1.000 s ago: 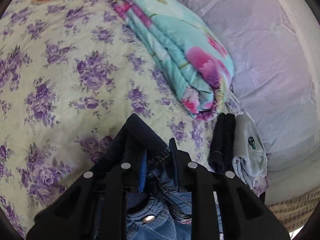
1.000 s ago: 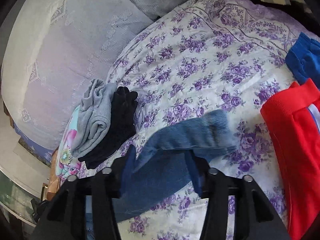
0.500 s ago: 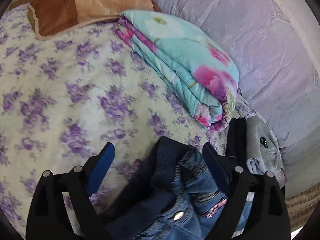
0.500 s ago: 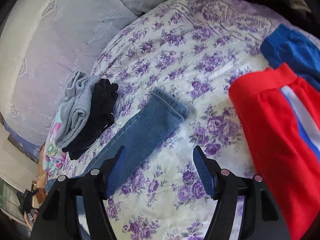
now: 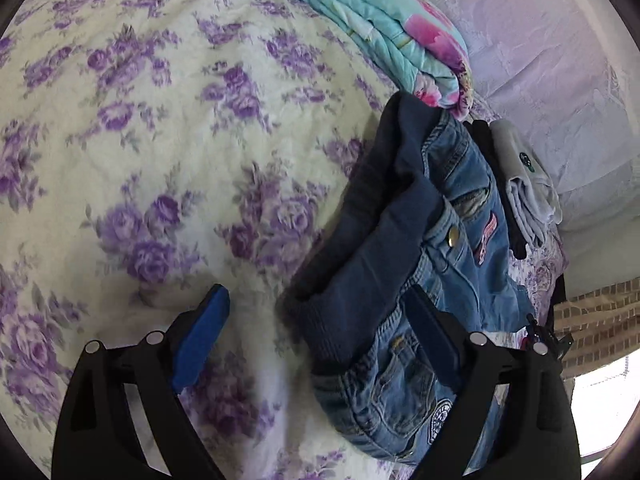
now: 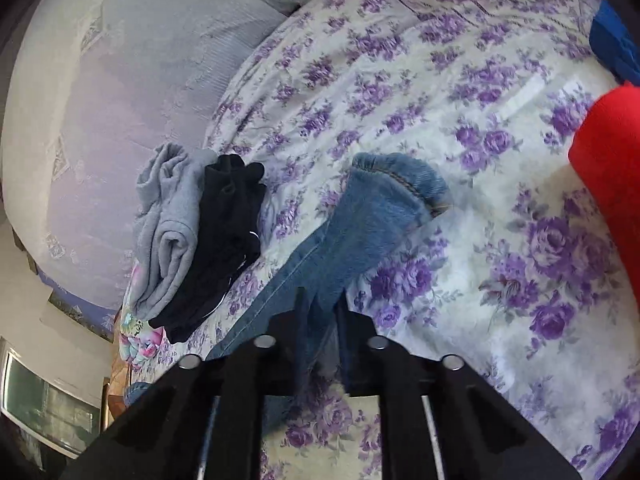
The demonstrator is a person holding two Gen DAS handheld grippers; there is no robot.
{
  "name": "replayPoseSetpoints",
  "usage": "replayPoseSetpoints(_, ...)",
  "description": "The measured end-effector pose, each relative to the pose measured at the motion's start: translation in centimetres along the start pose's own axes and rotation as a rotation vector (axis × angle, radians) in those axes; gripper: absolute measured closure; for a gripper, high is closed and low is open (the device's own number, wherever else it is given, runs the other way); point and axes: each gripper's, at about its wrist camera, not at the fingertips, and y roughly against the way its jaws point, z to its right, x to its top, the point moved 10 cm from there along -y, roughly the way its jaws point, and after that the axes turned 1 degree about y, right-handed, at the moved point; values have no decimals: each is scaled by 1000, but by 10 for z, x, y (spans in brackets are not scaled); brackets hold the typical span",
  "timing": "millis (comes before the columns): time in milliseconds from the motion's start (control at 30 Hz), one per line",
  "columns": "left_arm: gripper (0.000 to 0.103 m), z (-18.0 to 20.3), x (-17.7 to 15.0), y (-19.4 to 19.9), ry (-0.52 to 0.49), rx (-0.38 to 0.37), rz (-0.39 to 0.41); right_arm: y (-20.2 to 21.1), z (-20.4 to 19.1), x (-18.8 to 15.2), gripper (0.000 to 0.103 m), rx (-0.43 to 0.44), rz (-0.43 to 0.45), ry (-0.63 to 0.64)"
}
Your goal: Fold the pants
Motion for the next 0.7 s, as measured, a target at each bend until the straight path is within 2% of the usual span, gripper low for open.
replayPoseSetpoints(100, 16, 4, -10, 5, 15, -32, 6, 6, 14, -3, 96, -39, -21, -8)
replayPoseSetpoints(200, 16, 20, -19, 12, 41, -146, -7, 19, 23, -19, 88, -55, -77, -46)
replayPoseSetpoints(300, 16, 27, -21, 7, 37, -146, -14, 64, 17, -36, 34, 8, -35, -79)
replayPoseSetpoints(367, 20, 30, -19, 2, 43, -138, -12, 100, 5, -57, 34, 50, -30, -32)
replayPoseSetpoints(433, 35, 32, -16, -3, 55, -149, -17, 133, -4, -83, 30, 81, -39, 10)
replayPoseSetpoints(467, 38, 32, -15, -5, 64, -148, -16, 151, -6, -100, 27, 88, -43, 25)
replayPoseSetpoints(500, 44, 32, -15, -6, 64, -143, -10, 166, -6, -115, 23, 93, -50, 33)
replayPoseSetpoints(567, 59, 30, -16, -5, 53, -122, 8, 192, -3, -148, 22, 105, -70, 32)
replayPoseSetpoints(600, 71, 28, -16, -2, 51, -115, 23, 205, 0, -165, 22, 114, -80, 14)
replayPoseSetpoints(633, 78, 26, -15, 1, 54, -125, 36, 215, 3, -179, 22, 124, -89, -11)
replayPoseSetpoints(667, 80, 25, -15, 6, 61, -162, 46, 226, 9, -195, 22, 136, -101, -51)
replayPoseSetpoints(700, 85, 25, -14, 13, 72, -202, 63, 236, 14, -210, 22, 150, -114, -91)
